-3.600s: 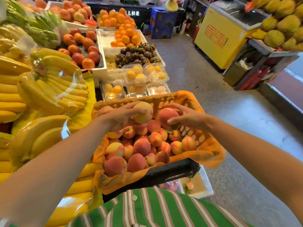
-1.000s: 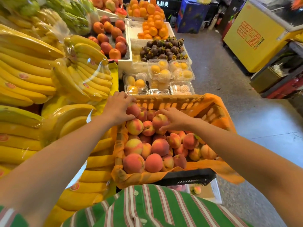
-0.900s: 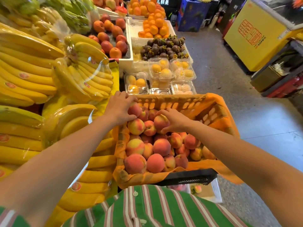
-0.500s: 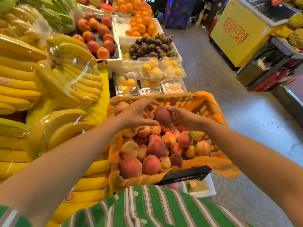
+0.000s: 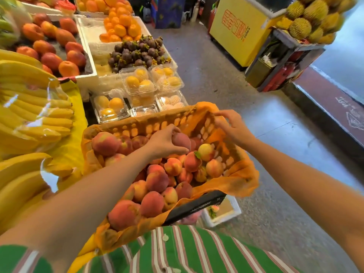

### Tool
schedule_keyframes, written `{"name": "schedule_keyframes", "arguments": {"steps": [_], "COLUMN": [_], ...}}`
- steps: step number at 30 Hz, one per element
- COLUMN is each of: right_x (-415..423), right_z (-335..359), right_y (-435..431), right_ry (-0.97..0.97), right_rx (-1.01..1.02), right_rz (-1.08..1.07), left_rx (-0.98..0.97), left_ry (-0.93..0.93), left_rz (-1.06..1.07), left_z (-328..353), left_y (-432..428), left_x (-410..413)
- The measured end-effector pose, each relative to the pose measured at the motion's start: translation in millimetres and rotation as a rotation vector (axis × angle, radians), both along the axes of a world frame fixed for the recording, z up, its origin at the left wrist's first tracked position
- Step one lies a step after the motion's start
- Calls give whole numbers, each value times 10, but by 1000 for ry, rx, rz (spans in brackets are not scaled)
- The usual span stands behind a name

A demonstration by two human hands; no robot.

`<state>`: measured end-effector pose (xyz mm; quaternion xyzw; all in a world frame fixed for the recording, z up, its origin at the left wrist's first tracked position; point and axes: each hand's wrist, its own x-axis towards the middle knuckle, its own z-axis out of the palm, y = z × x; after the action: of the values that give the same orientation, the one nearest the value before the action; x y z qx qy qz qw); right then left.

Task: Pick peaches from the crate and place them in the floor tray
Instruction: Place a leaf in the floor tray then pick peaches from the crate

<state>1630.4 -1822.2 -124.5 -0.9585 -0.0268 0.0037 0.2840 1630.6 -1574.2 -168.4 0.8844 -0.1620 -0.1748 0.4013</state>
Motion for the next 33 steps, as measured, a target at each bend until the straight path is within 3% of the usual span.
{"name": "schedule_keyframes", "arguments": {"steps": [2,6,10,16,27,29,33], "right_x": [-78,-278,-270,-274,-280,-256,-98], "right_z": [-75,-309,-438,-541,-535,-512,-415], "right_y": [-182,-247,-270,-379,-394,-363,-114], "right_ry": [109,389,372,331,312,213,-176], "right_rx": [-32,263,399,374,352,236,102], "right_rz": [-20,-62,-114,-96,-64,-75,6], "left_rx": [54,96,142,128,86,54,90], "left_ry": [-2,40,92,83,9,-36,-201], "left_rz": [17,60,115,216,28,-27,-94], "left_z": [-73,-243,-473,-670,-536,-396,-55], "left_y": [-194,-594,-863,-1086,-926,-799,-328], "left_x": [71,227,409,549,476,422,316]}}
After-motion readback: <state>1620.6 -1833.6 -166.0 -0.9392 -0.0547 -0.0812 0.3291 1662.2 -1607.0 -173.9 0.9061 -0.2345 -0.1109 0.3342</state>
